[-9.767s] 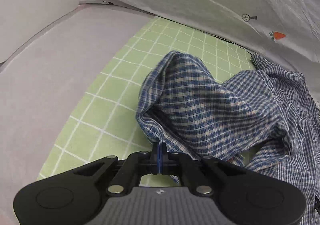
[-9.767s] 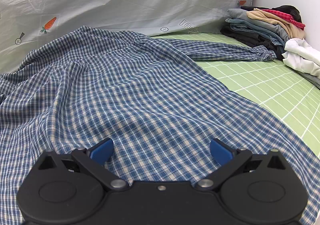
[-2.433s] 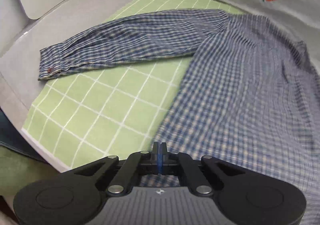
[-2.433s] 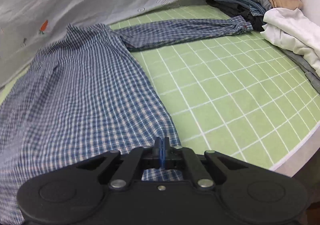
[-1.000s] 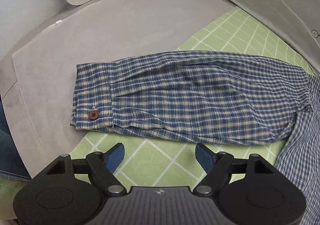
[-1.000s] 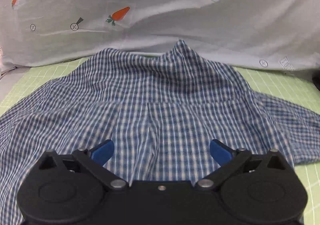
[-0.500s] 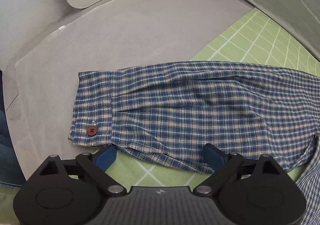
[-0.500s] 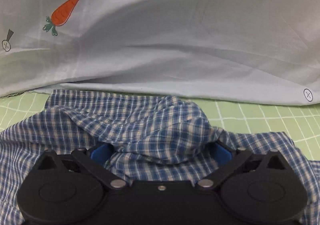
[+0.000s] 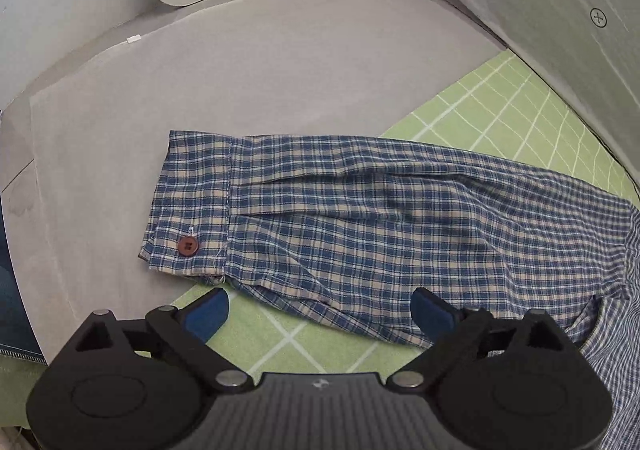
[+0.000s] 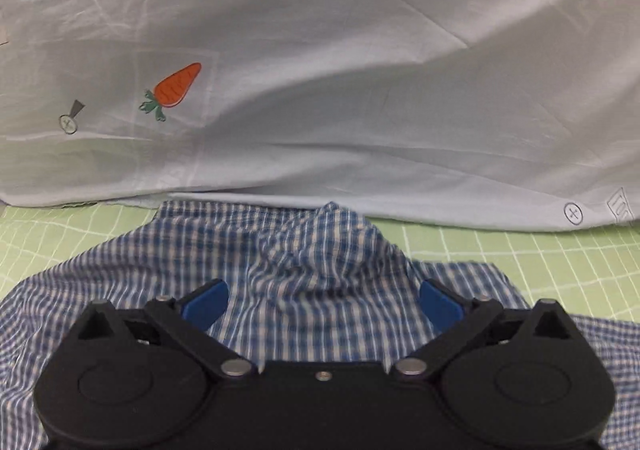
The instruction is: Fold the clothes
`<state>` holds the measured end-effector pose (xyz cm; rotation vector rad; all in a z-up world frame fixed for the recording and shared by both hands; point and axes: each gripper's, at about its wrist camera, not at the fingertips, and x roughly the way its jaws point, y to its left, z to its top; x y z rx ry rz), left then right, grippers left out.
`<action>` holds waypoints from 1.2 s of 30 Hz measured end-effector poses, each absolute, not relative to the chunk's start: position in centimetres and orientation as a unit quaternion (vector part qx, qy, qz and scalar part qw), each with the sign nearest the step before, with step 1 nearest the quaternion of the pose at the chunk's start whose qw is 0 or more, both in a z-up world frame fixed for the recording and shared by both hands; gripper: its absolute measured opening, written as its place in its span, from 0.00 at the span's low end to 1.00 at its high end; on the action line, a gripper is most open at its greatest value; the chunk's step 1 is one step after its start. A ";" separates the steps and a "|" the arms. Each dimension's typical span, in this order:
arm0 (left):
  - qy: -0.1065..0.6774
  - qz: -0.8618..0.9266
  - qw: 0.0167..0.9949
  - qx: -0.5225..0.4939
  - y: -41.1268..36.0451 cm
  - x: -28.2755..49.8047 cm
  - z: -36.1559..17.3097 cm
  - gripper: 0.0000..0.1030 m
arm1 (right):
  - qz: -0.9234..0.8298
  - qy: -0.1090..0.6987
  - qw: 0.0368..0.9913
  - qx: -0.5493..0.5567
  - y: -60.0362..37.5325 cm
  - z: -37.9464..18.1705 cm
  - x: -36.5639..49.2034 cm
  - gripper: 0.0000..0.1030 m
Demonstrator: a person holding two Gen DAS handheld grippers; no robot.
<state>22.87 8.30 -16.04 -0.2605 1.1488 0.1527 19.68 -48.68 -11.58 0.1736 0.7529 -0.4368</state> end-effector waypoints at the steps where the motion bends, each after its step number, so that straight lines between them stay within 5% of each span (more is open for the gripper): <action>1: 0.539 0.069 0.830 -0.128 8.4 22.5 -15.9 0.94 | -0.212 0.370 0.901 0.084 -47.3 -11.7 18.2 1.00; 20: 0.491 0.070 0.860 -0.120 11.6 21.3 -16.9 0.91 | -0.309 0.402 0.850 0.144 -35.9 -15.6 0.2 1.00; 24: 0.480 0.067 0.870 -0.091 10.8 21.7 -16.4 0.59 | -0.317 0.416 0.840 0.143 -35.8 -16.3 0.1 1.00; 26: 0.481 0.052 0.872 -0.077 10.3 22.1 -16.2 0.23 | -0.317 0.408 0.842 0.156 -36.1 -16.4 -0.3 1.00; 28: 0.475 0.030 0.875 -0.087 9.7 22.2 -15.8 0.07 | -0.312 0.404 0.846 0.151 -36.1 -16.4 -0.3 1.00; 36: 0.424 -0.085 0.899 -0.074 2.6 22.7 -12.0 0.06 | -0.316 0.372 0.862 0.137 -35.4 -16.8 -0.9 1.00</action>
